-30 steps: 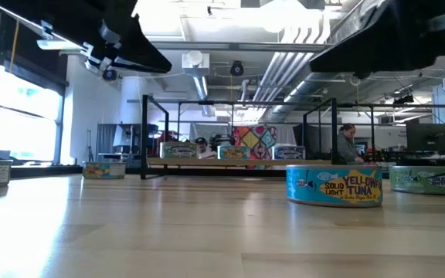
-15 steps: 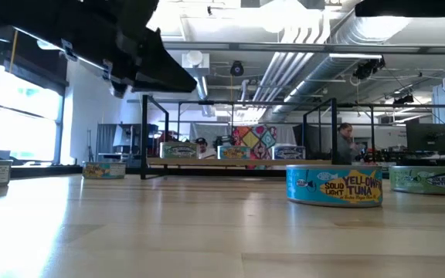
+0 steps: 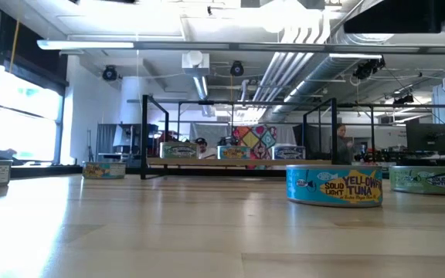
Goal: Stack canned seafood by type on shelf
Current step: Put the yellow and blue tuna can aligned with the other yellow and blue tuna can on the shelf
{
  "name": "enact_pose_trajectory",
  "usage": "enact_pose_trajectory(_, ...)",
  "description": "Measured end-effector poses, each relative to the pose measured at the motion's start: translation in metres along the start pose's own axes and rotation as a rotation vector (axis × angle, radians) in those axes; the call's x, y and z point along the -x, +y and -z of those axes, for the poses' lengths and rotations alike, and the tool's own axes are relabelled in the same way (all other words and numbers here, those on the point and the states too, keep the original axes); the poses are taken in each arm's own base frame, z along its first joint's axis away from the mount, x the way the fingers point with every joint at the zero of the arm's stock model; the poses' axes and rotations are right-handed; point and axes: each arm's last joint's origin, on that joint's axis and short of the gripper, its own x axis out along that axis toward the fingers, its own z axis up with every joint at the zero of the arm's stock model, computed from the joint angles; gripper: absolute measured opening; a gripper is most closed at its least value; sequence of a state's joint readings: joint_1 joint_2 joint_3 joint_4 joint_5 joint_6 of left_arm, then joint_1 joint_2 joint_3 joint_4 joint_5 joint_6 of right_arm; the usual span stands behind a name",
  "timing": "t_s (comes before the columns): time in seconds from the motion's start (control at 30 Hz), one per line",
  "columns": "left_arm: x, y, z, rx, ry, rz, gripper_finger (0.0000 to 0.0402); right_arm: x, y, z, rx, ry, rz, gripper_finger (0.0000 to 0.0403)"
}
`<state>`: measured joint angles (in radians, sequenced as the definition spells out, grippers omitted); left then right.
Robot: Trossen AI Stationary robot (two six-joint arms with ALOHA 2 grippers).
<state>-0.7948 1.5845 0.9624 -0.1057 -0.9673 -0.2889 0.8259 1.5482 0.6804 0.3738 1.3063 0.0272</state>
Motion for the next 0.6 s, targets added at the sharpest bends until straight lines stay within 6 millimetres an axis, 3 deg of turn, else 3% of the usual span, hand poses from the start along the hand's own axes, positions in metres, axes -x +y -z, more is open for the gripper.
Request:
enact_pose_trajectory(0.17, 0.024, -0.015, 0.01, 0.165, 0.128, 0.092, 0.0001, -0.017, -0.004, 0.001, -0.004, 0.029, -0.029, 0.0004)
enact_pose_trajectory(0.33, 0.034, -0.039, 0.033, 0.287, 0.38, 0.218, 0.0001, -0.039, -0.012, 0.006, 0.011, 0.081, -0.067, 0.0004)
enact_pose_trajectory(0.47, 0.038, -0.056, 0.043, 0.339, 0.586, 0.205, 0.0001, -0.058, -0.02, 0.009, 0.016, 0.12, -0.079, 0.0004)
enact_pose_trajectory(0.6, 0.04, -0.068, 0.041, 0.352, 0.679, 0.127, 0.0003, -0.074, -0.028, 0.011, 0.018, 0.14, -0.103, 0.0004)
